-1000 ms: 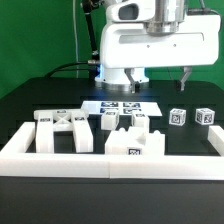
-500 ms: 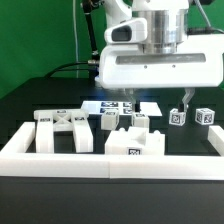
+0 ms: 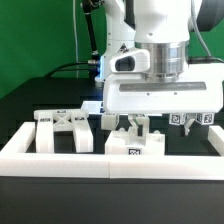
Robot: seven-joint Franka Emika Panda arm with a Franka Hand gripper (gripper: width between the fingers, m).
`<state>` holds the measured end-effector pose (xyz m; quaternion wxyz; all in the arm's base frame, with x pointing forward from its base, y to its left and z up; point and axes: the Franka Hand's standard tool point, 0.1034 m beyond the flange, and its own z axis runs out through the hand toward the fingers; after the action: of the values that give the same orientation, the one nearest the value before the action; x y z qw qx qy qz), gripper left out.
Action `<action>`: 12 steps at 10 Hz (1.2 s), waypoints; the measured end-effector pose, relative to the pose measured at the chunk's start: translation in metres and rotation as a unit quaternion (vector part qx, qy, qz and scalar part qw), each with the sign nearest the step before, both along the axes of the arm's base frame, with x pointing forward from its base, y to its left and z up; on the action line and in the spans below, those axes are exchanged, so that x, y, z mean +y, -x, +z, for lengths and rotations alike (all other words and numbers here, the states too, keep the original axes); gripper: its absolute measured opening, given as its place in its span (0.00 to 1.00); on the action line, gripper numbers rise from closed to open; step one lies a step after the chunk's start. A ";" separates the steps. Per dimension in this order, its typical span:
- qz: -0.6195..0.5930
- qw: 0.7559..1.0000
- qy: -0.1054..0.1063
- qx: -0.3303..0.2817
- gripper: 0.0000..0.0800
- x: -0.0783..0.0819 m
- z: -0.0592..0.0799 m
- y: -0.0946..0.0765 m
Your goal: Assemble chair
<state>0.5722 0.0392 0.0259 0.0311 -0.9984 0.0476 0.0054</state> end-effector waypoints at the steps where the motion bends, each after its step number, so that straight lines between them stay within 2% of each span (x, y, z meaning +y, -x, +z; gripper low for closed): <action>1: 0.003 1.000 0.000 0.000 0.81 0.004 -0.002 0.000; 4: 0.021 1.000 -0.001 -0.001 0.81 0.007 -0.008 -0.004; 5: 0.021 1.000 -0.001 -0.001 0.67 0.007 -0.008 -0.004; 6: 0.021 1.000 -0.001 -0.001 0.67 0.007 -0.008 -0.004; 7: 0.021 1.000 -0.001 -0.001 0.44 0.008 -0.008 -0.004; 8: 0.022 1.000 -0.001 -0.001 0.27 0.008 -0.008 -0.004; 9: 0.022 1.000 -0.001 -0.001 0.27 0.008 -0.008 -0.004; 10: 0.022 1.000 -0.001 -0.001 0.07 0.008 -0.008 -0.004; 12: 0.022 1.000 -0.001 -0.001 0.04 0.008 -0.008 -0.004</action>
Offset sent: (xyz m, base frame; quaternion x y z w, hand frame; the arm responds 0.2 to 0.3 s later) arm 0.0056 -0.0027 -0.0052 0.0019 0.0067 -0.0162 0.9998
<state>0.5758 0.0469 0.0182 0.0318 -0.9991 0.0258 0.0052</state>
